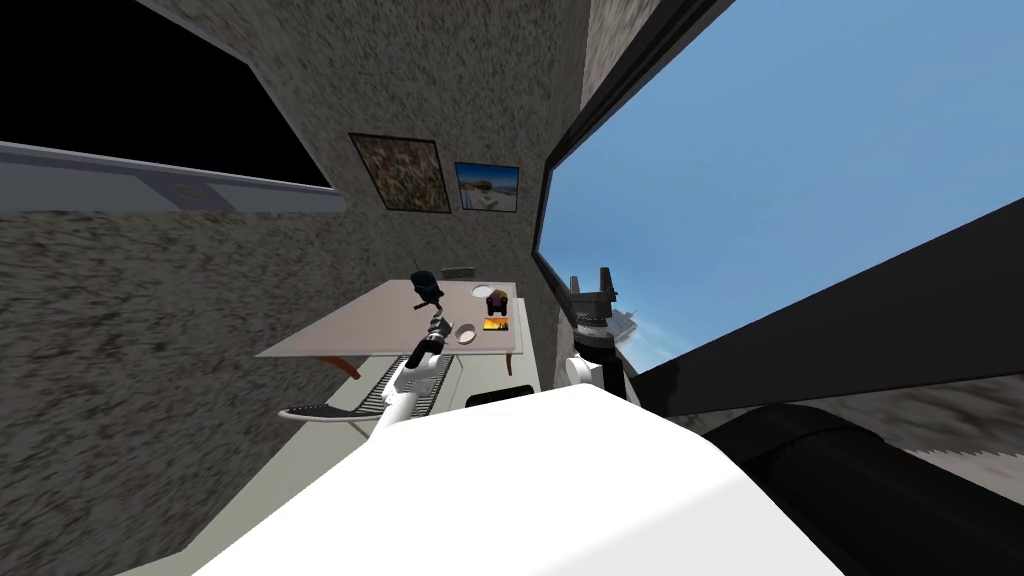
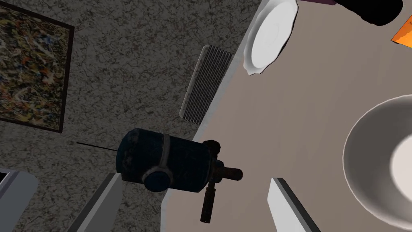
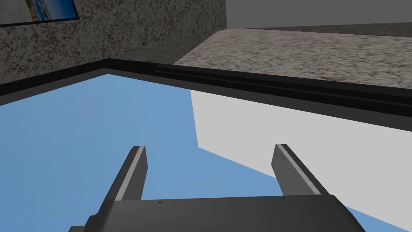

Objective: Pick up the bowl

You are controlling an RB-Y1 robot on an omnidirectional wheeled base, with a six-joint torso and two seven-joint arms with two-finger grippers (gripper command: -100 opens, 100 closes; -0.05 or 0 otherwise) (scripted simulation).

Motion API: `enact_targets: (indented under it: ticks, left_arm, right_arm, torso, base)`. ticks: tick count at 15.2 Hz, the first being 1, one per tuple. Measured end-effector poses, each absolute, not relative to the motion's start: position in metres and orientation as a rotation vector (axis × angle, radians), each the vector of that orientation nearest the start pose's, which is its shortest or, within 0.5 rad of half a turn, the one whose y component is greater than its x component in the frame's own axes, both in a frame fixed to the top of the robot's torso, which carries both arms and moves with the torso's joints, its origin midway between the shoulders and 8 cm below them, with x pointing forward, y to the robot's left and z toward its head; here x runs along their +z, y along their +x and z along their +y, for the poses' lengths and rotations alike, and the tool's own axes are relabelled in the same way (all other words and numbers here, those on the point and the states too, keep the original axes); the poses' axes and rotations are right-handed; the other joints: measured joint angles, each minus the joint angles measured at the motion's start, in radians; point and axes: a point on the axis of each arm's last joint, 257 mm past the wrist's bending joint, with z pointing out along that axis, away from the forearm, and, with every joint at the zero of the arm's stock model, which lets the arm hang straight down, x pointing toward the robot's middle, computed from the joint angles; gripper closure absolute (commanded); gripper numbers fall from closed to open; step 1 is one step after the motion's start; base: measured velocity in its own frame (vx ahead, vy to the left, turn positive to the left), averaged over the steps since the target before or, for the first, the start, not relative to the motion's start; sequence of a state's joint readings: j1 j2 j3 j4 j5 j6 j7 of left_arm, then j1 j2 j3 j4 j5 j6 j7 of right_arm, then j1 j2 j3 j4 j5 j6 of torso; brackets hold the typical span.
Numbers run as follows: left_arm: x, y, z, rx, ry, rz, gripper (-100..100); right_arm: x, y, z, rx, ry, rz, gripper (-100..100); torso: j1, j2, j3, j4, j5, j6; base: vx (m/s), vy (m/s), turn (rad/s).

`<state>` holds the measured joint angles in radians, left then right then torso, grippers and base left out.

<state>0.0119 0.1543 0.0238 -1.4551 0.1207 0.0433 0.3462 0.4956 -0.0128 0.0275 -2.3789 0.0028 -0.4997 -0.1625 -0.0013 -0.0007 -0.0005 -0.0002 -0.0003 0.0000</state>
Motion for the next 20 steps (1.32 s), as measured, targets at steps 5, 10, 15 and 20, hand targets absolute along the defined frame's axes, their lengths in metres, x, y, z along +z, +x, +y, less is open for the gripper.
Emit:
enact_targets:
  ticks: [5, 10, 15, 20]
  left_arm:
    - [-0.334, 0.538, 0.293, -1.244, -1.719, 1.142, -100]
    - [-0.367, 0.538, 0.292, -1.18, -1.832, 1.176, -100]
    - [-0.396, 0.541, 0.289, -1.114, -1.948, 1.205, -100]
    - [-0.432, 0.535, 0.283, -1.026, -2.085, 1.235, -100]
  right_arm:
    - [0.068, 0.324, -0.263, 1.507, 0.623, 0.514, 0]
    - [0.068, 0.324, -0.263, 1.507, 0.623, 0.514, 0]
    - [0.068, 0.324, -0.263, 1.507, 0.623, 0.514, 0]
    - [0.068, 0.324, -0.263, 1.507, 0.623, 0.514, 0]
  torso:
    - [0.0, -0.001, 0.0, 0.0, 0.0, 0.0]
    - [0.0, 0.0, 0.0, 0.0, 0.0, 0.0]
    - [0.0, -0.001, 0.0, 0.0, 0.0, 0.0]
    - [0.0, -0.001, -0.001, 0.0, 0.0, 0.0]
  base:
    - [0.011, -0.019, -0.027]
    - [0.009, -0.013, -0.02]
    - [0.013, -0.011, -0.028]
    - [0.022, -0.009, -0.03]
